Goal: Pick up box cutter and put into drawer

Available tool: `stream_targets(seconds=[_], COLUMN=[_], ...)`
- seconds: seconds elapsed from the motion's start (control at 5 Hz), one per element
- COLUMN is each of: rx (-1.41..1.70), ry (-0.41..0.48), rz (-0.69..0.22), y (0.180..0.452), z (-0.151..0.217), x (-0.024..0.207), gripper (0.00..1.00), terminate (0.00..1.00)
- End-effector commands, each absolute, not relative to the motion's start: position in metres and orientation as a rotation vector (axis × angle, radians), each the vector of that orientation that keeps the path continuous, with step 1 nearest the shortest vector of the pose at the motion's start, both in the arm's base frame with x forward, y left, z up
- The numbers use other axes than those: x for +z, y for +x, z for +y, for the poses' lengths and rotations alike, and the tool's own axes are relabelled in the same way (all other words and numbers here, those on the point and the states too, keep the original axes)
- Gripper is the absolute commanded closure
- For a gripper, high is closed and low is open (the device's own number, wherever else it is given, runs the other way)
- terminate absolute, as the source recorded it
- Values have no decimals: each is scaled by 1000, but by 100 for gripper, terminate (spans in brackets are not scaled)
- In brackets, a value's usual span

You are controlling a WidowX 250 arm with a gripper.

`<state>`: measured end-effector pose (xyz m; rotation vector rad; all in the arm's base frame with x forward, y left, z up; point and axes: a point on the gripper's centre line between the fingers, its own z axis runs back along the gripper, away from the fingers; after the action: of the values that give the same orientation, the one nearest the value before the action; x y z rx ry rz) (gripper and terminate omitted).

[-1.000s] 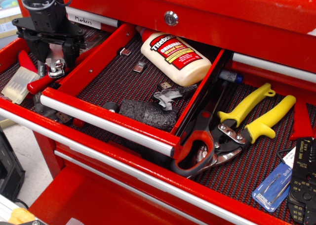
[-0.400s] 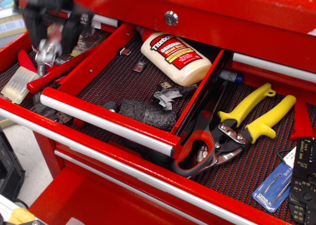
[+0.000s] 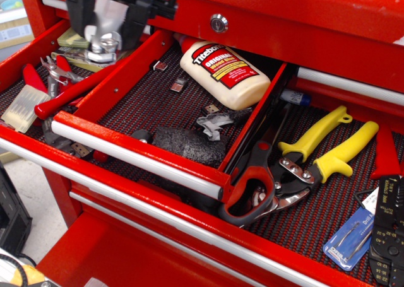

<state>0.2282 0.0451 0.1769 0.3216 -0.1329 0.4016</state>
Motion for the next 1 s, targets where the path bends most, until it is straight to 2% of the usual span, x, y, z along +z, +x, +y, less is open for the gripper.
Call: stream_targets(seconds=[0.0, 0.2, 0.4, 0.8], rx=[287, 215, 101, 101], ry=[225, 225, 192, 192], rz=[-255, -323, -374, -374], y=[217, 238, 255, 255], z=[-14, -10, 4, 4], x=[155, 142, 139, 139], gripper=[100, 0, 0, 0], terminate=[0, 0, 0, 0])
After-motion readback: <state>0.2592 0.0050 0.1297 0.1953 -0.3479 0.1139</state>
